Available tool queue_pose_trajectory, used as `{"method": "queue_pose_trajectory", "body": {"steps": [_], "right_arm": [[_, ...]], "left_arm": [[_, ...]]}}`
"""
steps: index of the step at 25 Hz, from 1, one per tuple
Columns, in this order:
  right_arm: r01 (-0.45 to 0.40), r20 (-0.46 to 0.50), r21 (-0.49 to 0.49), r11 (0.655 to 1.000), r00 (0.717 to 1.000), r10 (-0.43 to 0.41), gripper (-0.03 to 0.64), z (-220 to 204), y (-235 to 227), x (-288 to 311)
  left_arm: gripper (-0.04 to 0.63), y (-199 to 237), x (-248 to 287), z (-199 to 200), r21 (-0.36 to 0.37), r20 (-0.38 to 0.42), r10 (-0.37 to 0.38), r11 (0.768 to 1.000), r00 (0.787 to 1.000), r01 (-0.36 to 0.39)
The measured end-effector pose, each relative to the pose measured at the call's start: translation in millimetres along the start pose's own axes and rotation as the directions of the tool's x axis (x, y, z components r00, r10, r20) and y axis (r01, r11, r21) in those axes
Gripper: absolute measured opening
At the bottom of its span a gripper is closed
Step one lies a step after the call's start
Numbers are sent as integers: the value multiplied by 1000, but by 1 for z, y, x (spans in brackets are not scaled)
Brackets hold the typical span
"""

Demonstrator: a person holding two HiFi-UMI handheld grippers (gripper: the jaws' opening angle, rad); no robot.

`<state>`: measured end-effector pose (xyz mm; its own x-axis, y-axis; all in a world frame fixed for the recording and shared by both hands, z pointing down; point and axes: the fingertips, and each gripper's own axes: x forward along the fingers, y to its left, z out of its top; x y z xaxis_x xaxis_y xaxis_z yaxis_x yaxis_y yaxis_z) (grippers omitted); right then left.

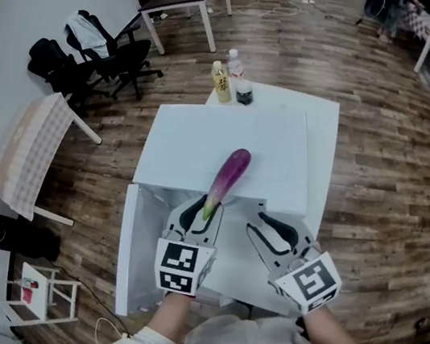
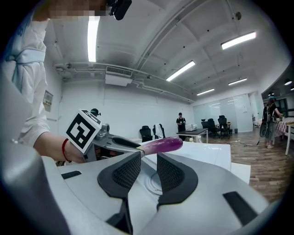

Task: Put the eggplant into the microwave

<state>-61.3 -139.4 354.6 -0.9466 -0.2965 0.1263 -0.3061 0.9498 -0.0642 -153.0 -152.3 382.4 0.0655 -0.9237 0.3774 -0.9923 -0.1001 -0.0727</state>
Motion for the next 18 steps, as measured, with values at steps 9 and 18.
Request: {"method": "queue_pose_trajectory", "body": {"steps": [9, 18], "right_arm": [[-29, -7, 1, 1000, 1000, 29, 110, -8, 20, 3], [-35, -4, 14, 999, 999, 35, 110, -14, 29, 2]], "left_arm": [[120, -1, -37, -19, -59, 21, 12, 998, 1000, -11], [120, -7, -66, -40, -78, 24, 15, 997, 1000, -13]]}}
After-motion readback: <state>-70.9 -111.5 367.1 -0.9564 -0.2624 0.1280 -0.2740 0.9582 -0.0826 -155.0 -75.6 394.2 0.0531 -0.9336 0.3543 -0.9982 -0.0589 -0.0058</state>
